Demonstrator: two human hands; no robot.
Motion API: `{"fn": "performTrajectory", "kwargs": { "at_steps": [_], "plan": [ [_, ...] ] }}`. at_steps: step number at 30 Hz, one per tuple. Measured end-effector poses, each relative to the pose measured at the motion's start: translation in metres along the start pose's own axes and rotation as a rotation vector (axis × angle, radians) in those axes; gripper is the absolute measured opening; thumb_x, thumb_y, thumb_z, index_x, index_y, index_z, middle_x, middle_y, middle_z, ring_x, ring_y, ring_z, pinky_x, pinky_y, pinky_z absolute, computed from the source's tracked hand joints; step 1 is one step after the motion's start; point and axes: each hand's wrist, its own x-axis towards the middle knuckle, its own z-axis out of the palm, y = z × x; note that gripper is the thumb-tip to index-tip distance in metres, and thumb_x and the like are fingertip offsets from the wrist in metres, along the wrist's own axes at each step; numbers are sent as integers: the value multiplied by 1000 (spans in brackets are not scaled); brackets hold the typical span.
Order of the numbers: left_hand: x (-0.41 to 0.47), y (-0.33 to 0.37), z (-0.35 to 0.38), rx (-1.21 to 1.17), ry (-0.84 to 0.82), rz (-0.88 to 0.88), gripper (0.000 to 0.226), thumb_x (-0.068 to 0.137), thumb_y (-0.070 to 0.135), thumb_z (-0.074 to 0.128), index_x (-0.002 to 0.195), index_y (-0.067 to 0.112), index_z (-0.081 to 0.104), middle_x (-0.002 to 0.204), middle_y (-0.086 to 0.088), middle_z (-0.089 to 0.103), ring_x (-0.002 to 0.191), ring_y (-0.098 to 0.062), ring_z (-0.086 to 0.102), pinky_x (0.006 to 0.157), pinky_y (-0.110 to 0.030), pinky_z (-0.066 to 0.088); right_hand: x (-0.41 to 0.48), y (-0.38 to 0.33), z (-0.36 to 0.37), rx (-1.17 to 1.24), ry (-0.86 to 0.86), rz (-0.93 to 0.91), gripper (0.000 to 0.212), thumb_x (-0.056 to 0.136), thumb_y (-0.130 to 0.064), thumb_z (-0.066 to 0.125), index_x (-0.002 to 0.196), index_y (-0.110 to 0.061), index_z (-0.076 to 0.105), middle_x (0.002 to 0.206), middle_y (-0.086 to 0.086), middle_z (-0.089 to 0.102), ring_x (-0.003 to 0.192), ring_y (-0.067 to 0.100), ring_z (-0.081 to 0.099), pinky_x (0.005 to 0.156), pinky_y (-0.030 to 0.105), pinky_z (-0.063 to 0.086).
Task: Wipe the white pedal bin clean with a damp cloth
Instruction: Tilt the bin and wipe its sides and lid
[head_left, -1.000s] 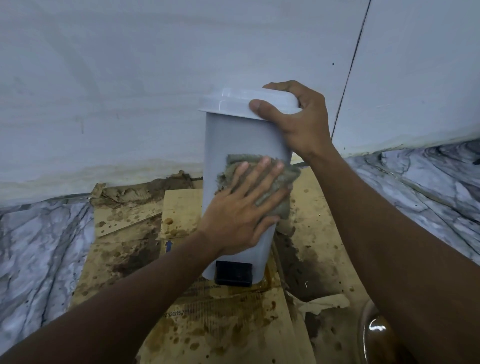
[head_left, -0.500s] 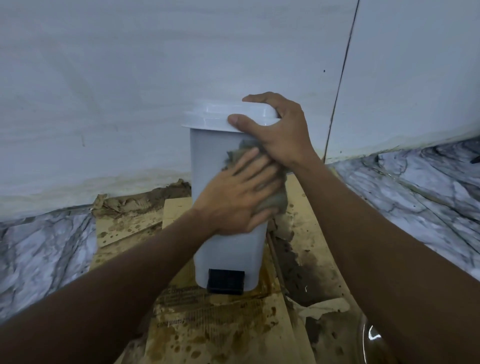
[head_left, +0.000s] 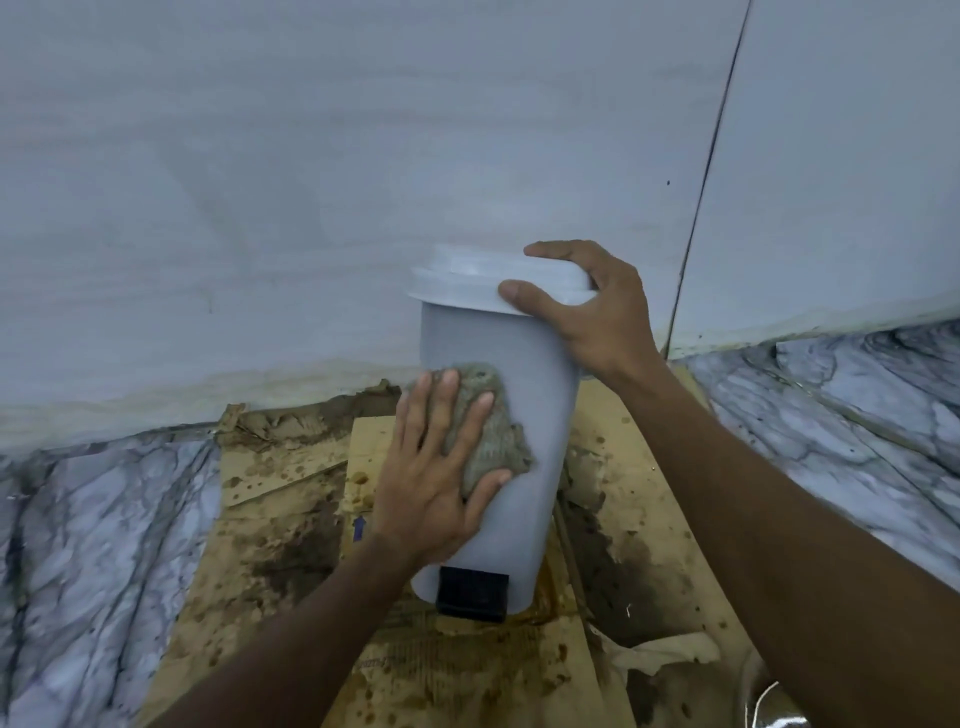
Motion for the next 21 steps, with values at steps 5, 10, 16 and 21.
{"fn": "performTrajectory", "kwargs": {
  "at_steps": [5, 10, 16, 21],
  "plan": [
    [29, 36, -11, -427, 179, -575, 75, 101, 55, 37, 161, 24, 5, 169, -1, 7, 155, -23, 13, 118, -53, 32, -13, -3, 0, -37, -20, -64, 45, 73, -49, 85, 110, -27, 72, 117, -16, 69, 109, 1, 63, 89, 32, 55],
    [62, 60, -42, -760, 347, -1164, 62, 103, 60, 27, 153, 25, 36, 148, 0, 51, 134, -22, 49, 106, -42, 45, -37, -12, -6, -93, -79, -130, 52, 72, -57, 81, 115, -31, 70, 124, -19, 65, 119, 2, 58, 97, 28, 51],
    [83, 39, -93, -1028, 610, -1393, 31, 107, 39, 41, 97, 31, 69, 101, 7, 69, 99, -17, 66, 81, -34, 50, -70, -29, -16, -242, -211, 11, 93, 60, -77, 76, 141, -39, 53, 153, -18, 43, 142, 0, 37, 115, 30, 36],
    [82, 31, -138, -871, 336, -928, 29, 107, 40, 41, 94, 37, 67, 98, 15, 68, 85, 10, 59, 76, -26, 47, -94, -41, -21, -310, -356, 67, 123, 47, -93, 66, 151, -35, 40, 161, -24, 23, 148, -9, 12, 122, 26, 15]
  ]
}}
